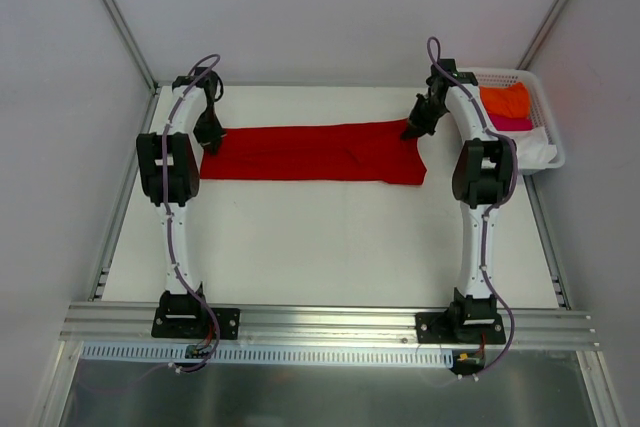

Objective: Fold and stack the t-shirts
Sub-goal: Fold the other side of the tshirt into a rectangle

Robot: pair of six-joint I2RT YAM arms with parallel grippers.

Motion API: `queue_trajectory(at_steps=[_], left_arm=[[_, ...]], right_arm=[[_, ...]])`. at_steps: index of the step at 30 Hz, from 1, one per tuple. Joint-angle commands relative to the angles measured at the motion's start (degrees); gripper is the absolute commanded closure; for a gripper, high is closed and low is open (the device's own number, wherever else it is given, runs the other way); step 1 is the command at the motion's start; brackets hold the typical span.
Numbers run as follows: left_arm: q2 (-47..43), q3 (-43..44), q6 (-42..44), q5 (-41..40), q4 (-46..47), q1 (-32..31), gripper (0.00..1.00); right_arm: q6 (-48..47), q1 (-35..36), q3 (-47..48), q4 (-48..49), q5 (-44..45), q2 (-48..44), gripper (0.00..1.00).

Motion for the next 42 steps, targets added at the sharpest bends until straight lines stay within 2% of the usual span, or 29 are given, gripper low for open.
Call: queue_trajectory(at_steps=[1,7,9,11,12,13,14,15,17,18,22,30,34,36,37,38,39,40,42], left_arm=[[0.6,3.5,0.7,0.5,-2.5,0.4,0.91],[2.2,6.4,0.7,1.0,-3.2,0.5,0.90],[2.9,6.8,0.5,1.1,-3.3,0.5,0.85],[3.3,7.3,0.4,1.2,-3.3,0.5,0.70],[3.4,7.6,0.4,1.2,-3.2,0.6,0.52],[3.5,7.9,0.2,1.1,-3.2,0.6,0.40],[3.7,8.1,0.2,1.2,-3.2,0.6,0.28],[3.7,8.5,0.2,1.1,-3.2,0.6,0.23],[3.7,9.8,0.4,0.8,-3.2,0.6,0.12],[3.6,10.2,0.4,0.6,-3.0,0.5,0.04],[1.1,11.4,-0.3,0.1,-1.8,0.5,0.01],[-5.8,9.7,-1.4,0.3,-0.8,-1.0,0.01],[-9.7,5.3,-1.8,1.5,-0.7,-5.5,0.07],[-10.2,3.1,-1.6,2.5,-0.6,-6.7,0.17],[-10.2,2.4,-1.7,3.2,-0.5,-7.5,0.33],[-10.1,1.7,-1.6,3.8,-0.3,-7.8,0.75],[-9.8,0.5,-2.1,4.6,-0.1,-7.9,0.90],[-9.1,0.1,-2.4,4.8,0.0,-8.1,1.00],[-7.8,-0.5,-3.2,5.3,0.3,-8.1,1.00]], right_arm=[[1.2,-1.3,2.0,-1.6,0.4,-0.7,0.99],[1.5,-2.0,1.9,-1.5,0.6,-0.6,1.00],[1.5,-2.1,1.9,-1.2,0.7,-0.4,1.00],[2.0,-2.2,2.1,-1.0,0.6,-0.3,1.00],[2.1,-2.3,2.1,-0.9,0.6,-0.1,0.99],[2.2,-2.3,2.1,-0.6,0.6,-0.1,0.98],[2.3,-2.3,2.0,-0.4,0.5,-0.1,0.88],[2.3,-2.3,2.0,0.0,0.4,-0.1,0.86],[2.5,-2.3,1.4,1.1,0.0,-0.3,0.65],[2.5,-2.3,1.2,2.1,-0.2,-0.5,0.58],[2.5,-2.3,-0.7,6.4,-0.6,-2.4,0.32],[1.3,-2.5,0.0,10.8,-0.7,-8.6,0.27],[0.8,-1.2,-4.9,10.2,-2.2,-12.9,0.37],[-1.3,-0.1,-6.9,8.8,0.3,-15.8,0.40],[-2.0,0.7,-9.2,8.7,0.8,-16.6,0.51],[-2.6,1.1,-10.3,8.3,1.1,-17.2,0.59],[-2.7,1.3,-11.5,7.9,0.8,-17.7,0.69],[-2.8,1.9,-13.4,7.7,0.6,-18.1,0.86],[-3.0,2.7,-15.2,7.2,0.7,-18.0,0.99]])
